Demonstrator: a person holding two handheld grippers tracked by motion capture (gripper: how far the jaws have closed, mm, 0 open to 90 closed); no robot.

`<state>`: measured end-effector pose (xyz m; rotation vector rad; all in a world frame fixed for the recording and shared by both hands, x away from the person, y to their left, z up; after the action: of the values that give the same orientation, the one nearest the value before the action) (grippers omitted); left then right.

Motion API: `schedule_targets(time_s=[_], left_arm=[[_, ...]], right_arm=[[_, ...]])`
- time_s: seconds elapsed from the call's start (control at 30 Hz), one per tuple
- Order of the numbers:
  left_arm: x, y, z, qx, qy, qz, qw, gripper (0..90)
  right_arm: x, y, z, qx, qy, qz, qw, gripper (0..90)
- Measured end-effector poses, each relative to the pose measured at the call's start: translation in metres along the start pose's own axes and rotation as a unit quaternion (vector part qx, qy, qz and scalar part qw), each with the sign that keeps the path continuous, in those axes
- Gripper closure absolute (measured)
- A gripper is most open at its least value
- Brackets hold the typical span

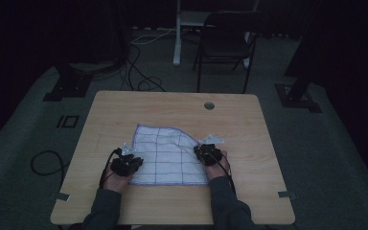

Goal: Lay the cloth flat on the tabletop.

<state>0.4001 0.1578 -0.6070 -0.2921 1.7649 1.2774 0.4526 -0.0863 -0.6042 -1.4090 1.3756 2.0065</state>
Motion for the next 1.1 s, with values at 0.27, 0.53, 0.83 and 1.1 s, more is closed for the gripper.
schedule_targets(time_s=[0.27,0.53,0.83,1.1], left_arm=[[0.0,0.0,0.002,0.001,0.003,-0.002,1.0,81.7],[0.0,0.0,0.002,0.004,0.005,-0.003,1.0,81.3],[0.0,0.0,0.001,0.001,0.001,-0.004,1.0,80.2],[0.001,0.0,0.001,0.003,0.001,-0.007,1.0,80.3]], right_arm=[[0.002,0.001,-0.016,0.018,-0.006,0.004,0.9998,88.2],[-0.009,-0.001,-0.041,0.051,0.008,0.01,0.9986,90.0],[-0.02,-0.003,-0.043,0.012,-0.007,-0.011,0.9998,85.6],[-0.014,-0.029,-0.042,0.009,0.004,0.026,0.9996,90.0]])
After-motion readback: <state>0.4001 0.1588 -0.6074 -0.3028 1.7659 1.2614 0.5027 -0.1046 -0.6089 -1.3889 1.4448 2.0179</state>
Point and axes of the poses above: each handheld gripper's, and its own axes: y roughly backward along the jaws, x roughly out of its underside, z roughly to its left, the point moved 10 cm from there along -y, roughly forward along the jaws, and after that the axes turned 8 degrees about -z, right-handed, at the moved point
